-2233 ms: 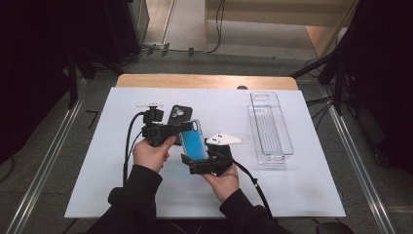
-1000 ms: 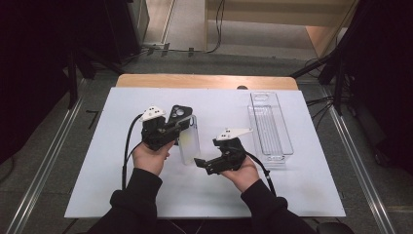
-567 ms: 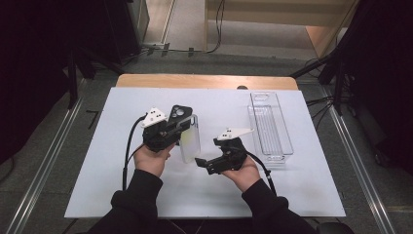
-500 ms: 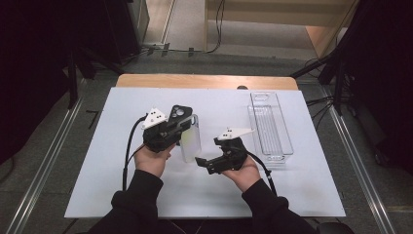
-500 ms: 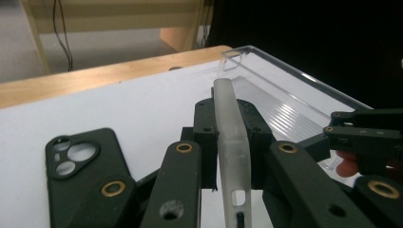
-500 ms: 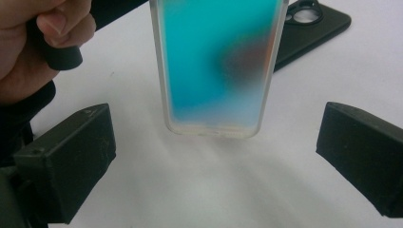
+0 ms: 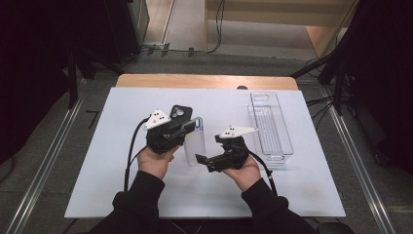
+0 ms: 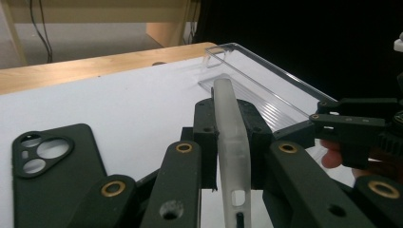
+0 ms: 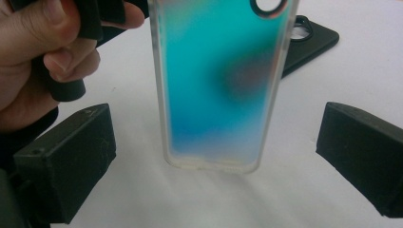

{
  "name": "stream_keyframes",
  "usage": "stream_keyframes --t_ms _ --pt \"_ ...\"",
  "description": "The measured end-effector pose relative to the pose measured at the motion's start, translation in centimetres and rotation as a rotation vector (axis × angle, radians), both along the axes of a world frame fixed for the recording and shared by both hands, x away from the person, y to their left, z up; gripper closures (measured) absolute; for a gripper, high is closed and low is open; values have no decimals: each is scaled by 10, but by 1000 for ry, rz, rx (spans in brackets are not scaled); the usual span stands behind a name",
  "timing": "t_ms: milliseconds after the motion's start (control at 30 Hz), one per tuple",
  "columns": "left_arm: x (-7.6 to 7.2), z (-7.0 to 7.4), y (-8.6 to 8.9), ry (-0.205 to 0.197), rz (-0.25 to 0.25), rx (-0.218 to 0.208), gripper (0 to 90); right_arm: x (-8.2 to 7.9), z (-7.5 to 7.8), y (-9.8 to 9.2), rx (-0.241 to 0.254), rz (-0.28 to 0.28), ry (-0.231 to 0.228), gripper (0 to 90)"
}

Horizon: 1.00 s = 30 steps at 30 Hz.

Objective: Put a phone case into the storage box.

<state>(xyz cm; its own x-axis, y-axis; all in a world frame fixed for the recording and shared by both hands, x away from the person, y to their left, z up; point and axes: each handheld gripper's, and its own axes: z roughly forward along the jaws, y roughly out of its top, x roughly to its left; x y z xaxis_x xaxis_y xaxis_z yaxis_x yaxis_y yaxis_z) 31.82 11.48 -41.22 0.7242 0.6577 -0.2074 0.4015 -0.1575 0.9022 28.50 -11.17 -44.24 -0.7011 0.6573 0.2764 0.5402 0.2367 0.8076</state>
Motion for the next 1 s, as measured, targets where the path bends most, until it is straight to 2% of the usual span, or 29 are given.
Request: stream_keyframes --t_ms 67,200,567,1000 --pt "-1 0 -2 7 -9 -1 810 -1 2 1 -2 -12 2 0" --pt "-4 0 -7 26 -31 -7 810 -1 6 5 -38 -38 0 0" --pt "-11 1 -18 45 -56 -9 810 0 9 10 -6 -91 19 0" --pt "-19 2 -28 61 -84 -15 809 1 9 12 -6 -143 16 0"
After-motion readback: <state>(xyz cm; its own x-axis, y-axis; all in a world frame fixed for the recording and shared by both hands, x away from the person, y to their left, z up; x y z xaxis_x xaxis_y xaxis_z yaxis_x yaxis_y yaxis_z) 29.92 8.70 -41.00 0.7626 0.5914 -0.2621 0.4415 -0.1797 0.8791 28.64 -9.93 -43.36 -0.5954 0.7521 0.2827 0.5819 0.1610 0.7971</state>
